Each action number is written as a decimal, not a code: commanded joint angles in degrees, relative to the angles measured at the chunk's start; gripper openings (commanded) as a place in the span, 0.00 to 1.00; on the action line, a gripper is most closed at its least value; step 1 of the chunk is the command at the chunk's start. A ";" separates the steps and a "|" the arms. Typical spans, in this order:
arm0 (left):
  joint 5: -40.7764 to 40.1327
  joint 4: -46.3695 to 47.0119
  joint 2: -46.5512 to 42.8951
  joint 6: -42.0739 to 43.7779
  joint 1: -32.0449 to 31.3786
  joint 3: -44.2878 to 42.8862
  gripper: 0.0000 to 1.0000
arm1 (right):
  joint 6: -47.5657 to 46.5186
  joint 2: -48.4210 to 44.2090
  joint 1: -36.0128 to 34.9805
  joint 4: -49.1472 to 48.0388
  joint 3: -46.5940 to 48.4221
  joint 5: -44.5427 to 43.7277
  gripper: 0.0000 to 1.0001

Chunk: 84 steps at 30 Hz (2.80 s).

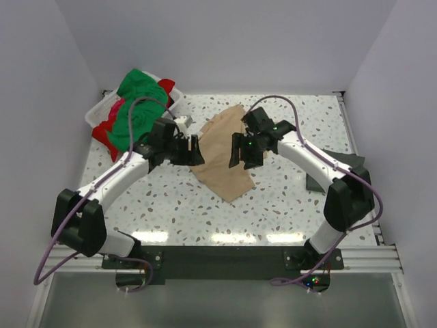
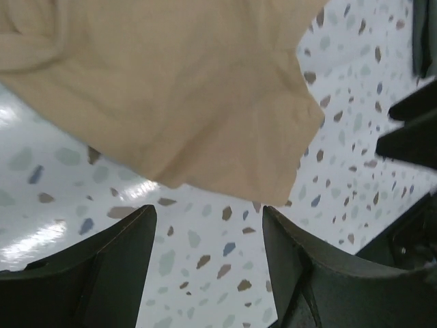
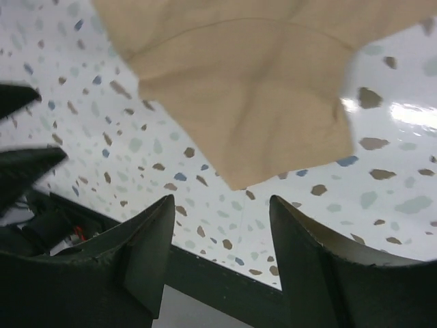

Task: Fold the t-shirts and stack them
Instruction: Flatten the tshirt out

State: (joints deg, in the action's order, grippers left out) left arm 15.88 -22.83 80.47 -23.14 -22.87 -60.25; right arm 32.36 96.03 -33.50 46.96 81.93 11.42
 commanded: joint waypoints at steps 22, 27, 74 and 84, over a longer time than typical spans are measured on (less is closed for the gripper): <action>2.05 15.89 23.15 -7.54 -8.50 -1.36 0.72 | -6.51 15.05 16.53 -29.65 4.45 -12.48 0.77; 4.42 13.08 25.53 -7.71 -7.63 -1.89 0.72 | -6.61 26.64 16.53 -24.65 15.16 -11.60 0.76; -7.09 -0.02 3.98 -3.23 1.69 14.37 0.59 | -3.36 -11.12 27.16 -0.19 -23.91 -11.86 0.49; -5.95 3.13 6.54 -4.46 1.69 16.12 0.59 | -0.90 -12.36 27.69 -7.40 -33.94 -12.56 0.44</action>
State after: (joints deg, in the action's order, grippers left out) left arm 7.88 -23.44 86.39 -26.41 -21.58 -44.99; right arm 30.37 86.00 -6.02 44.05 49.41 -0.56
